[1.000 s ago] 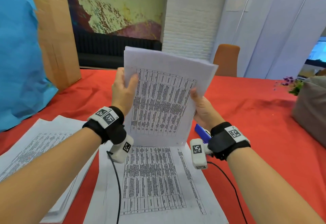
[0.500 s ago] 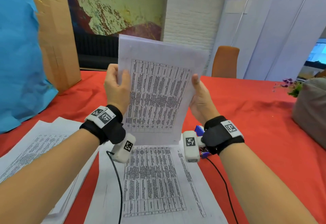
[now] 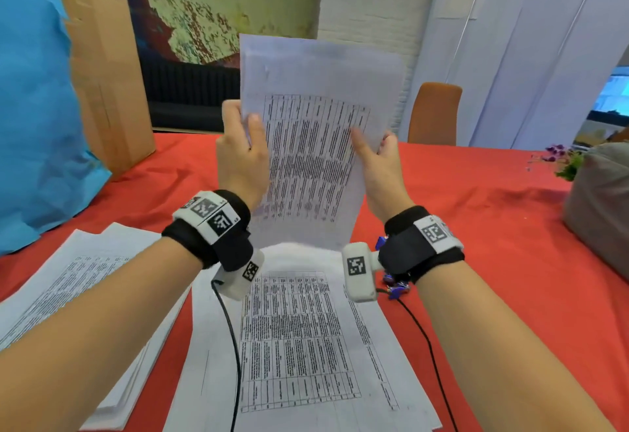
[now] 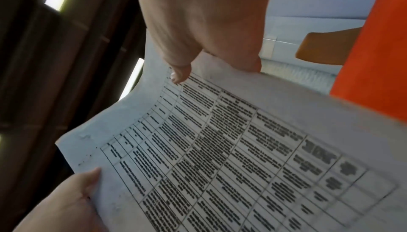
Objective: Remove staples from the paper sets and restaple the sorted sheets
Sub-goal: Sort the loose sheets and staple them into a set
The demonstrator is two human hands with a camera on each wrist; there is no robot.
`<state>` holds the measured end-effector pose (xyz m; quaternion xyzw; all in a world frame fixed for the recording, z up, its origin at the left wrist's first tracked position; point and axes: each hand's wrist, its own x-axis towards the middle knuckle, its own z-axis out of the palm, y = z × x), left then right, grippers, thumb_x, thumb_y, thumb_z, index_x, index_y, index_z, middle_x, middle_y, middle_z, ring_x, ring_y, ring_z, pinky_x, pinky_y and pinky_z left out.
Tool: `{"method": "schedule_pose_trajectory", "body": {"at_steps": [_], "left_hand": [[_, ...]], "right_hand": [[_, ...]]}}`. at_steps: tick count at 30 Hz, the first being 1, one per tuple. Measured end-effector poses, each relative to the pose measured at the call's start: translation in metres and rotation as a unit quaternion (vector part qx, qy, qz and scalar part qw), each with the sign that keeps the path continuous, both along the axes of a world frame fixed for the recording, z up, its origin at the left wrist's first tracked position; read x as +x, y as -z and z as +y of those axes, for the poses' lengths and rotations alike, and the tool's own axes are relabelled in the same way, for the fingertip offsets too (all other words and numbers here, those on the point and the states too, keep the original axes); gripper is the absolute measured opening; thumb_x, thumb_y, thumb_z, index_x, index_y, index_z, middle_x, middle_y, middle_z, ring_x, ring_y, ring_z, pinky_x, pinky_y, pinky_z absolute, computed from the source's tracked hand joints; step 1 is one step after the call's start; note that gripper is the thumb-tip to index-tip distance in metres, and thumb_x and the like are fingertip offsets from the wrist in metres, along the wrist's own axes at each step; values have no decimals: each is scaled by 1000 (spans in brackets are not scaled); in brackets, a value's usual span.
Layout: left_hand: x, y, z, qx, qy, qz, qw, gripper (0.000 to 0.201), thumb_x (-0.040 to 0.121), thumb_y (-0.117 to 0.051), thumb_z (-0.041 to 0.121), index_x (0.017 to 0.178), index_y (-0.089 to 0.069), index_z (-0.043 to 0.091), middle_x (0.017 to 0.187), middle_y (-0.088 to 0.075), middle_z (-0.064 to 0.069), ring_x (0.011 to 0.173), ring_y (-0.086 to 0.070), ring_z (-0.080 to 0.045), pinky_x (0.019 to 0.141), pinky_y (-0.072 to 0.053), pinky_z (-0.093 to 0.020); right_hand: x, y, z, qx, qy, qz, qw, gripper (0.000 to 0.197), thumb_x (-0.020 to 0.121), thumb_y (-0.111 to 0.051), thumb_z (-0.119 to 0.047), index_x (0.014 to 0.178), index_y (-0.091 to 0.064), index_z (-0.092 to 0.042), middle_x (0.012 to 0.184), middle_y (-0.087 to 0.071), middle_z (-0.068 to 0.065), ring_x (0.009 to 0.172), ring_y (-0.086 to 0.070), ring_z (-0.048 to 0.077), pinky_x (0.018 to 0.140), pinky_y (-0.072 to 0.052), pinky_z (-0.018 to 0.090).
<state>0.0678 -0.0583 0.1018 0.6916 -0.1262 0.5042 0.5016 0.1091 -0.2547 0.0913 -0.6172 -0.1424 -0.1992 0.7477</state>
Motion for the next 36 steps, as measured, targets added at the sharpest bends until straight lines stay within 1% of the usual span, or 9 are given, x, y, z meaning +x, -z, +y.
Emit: {"method": "schedule_pose_trajectory", "body": {"at_steps": [3, 8, 10, 14, 18, 21, 27, 31, 36], "left_hand": [[3, 5, 4, -26, 3, 53, 998, 4, 96, -38, 18, 95, -39, 15, 65, -45, 2, 51, -38, -7, 52, -30, -31], [17, 42, 15, -36, -20, 146, 988, 26, 94, -40, 35, 105, -44, 13, 87, -61, -5, 81, -59, -26, 77, -49, -45], [21, 51, 14, -21, -11, 174, 984, 35, 94, -37, 48, 107, -41, 15, 87, -63, -6, 78, -61, -28, 74, -51, -47], [19, 50, 4, 1, 5, 136, 991, 30, 96, -39, 41, 100, -43, 12, 71, -56, -2, 58, -52, -21, 56, -47, -38], [13, 25, -4, -31, 24, 69, 997, 8, 94, -40, 13, 87, -44, 12, 68, -49, 1, 55, -44, -7, 50, -40, -31], [5, 0, -7, -39, 43, 57, 997, 10, 92, -45, 10, 89, -38, 16, 72, -44, 7, 57, -41, 0, 49, -34, -12], [-2, 25, 4, -47, 15, 84, 995, 8, 88, -37, 16, 96, -37, 14, 65, -44, 7, 52, -43, -2, 53, -37, -31], [3, 35, 3, -38, 7, 148, 988, 24, 78, -29, 21, 99, -37, 11, 67, -51, -4, 61, -49, -29, 60, -45, -49], [4, 14, 4, 36, -32, 65, 997, 35, 83, -39, 14, 118, -38, 11, 75, -61, -8, 56, -55, -27, 49, -46, -37]], "right_hand": [[5, 10, -9, -37, 24, 9, 999, 47, 91, -63, -26, 127, -36, -13, 118, -59, -3, 103, -60, 4, 88, -48, 21], [9, 36, -15, -9, 34, 57, 998, 66, 81, -73, -40, 128, -42, -5, 123, -62, 7, 109, -62, 17, 95, -50, 37], [8, 35, -12, -3, 29, 71, 997, 76, 73, -77, -48, 128, -47, -4, 121, -64, 10, 107, -64, 19, 93, -52, 38], [7, 30, -4, -40, -30, 52, 997, 25, 87, -68, -21, 109, -65, -8, 103, -73, 4, 95, -69, 14, 79, -54, 26], [2, 16, 1, -3, -13, 52, 999, 65, 76, -78, -30, 127, -49, -2, 120, -65, 13, 104, -67, 20, 91, -54, 39], [-2, -7, -2, -7, -16, 31, 999, 53, 87, -69, -23, 129, -41, -4, 116, -63, 2, 96, -65, 3, 79, -54, 19], [-14, 8, -7, -44, -13, 45, 998, 64, 83, -71, -35, 132, -40, -10, 123, -61, 3, 105, -63, 10, 93, -52, 30], [-16, 23, -4, -35, -27, 39, 998, 81, 69, -80, -49, 130, -47, -6, 122, -65, 10, 111, -64, 23, 95, -51, 44], [-14, 2, -4, -42, 29, 1, 999, 58, 82, -74, -25, 129, -43, -10, 120, -65, 6, 108, -65, 19, 97, -50, 44]]}}
